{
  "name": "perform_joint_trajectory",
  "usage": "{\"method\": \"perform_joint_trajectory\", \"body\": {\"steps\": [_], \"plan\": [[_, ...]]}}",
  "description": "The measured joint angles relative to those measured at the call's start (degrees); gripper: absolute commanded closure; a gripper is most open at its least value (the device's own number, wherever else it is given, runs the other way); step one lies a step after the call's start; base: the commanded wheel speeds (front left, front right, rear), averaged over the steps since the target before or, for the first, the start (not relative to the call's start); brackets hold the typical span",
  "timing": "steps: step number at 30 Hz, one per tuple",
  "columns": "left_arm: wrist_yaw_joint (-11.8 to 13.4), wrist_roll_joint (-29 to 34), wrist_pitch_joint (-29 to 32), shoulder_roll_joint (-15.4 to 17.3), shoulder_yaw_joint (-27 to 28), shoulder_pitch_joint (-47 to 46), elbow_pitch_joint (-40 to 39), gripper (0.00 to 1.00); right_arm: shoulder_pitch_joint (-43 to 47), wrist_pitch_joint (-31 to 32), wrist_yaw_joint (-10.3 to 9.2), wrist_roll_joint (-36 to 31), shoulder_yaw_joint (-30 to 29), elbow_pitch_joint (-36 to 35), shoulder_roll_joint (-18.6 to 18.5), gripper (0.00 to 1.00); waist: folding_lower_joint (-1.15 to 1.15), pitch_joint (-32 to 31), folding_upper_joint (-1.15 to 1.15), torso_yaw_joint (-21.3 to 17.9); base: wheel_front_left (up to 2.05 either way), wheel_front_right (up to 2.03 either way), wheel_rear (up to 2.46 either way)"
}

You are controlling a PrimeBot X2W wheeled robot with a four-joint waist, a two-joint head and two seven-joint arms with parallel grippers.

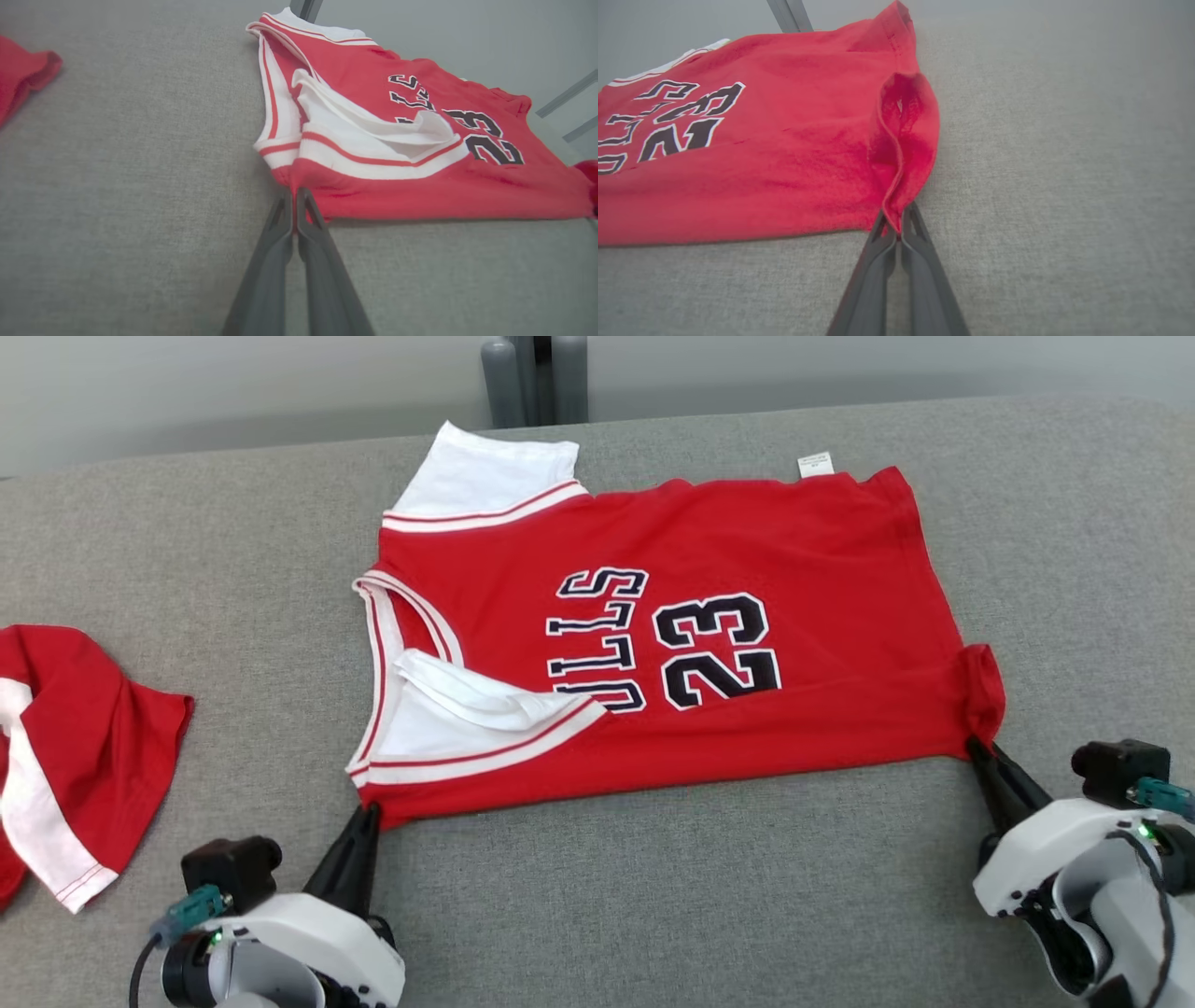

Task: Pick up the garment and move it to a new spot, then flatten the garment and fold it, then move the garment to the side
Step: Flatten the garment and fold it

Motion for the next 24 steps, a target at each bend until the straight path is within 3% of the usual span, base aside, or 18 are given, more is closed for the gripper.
{"method": "perform_joint_trajectory", "body": {"steps": [7,13,17,22,23,24], "plan": [[2.01,0.33,2.56,2.35,-1.42,6.42,-9.33,1.00,6.75,3.66,-0.02,7.20,3.38,-9.06,-6.51,1.00,0.00,-0.70,0.00,0.59,0.00,0.00,0.00],[4.33,-0.07,4.93,4.28,-1.89,12.59,-16.36,1.00,15.97,5.30,-0.02,10.55,2.00,-17.59,-11.17,1.00,0.00,-1.74,0.00,1.18,0.00,0.00,0.00],[6.20,-2.60,8.22,5.17,-1.56,16.49,-20.63,1.00,21.59,7.24,-0.02,9.65,-1.01,-22.56,-12.39,1.00,0.00,-2.90,0.00,0.95,0.00,0.00,0.00],[7.31,-2.98,10.50,5.35,-2.60,17.41,-19.82,1.00,23.25,9.79,-0.05,6.16,-2.31,-24.16,-11.44,1.00,0.00,-4.16,0.00,0.71,0.00,0.00,0.00],[7.37,-2.98,10.54,5.15,-2.87,17.41,-19.31,1.00,23.36,10.17,-0.05,5.36,-2.76,-24.26,-11.24,0.85,0.00,-4.36,0.00,0.68,0.00,0.00,0.00],[7.48,-2.96,10.68,5.04,-3.00,17.38,-18.78,1.00,23.44,10.43,-0.05,4.74,-3.34,-24.34,-10.80,0.56,0.00,-4.53,0.00,0.64,0.00,0.00,0.00]]}}
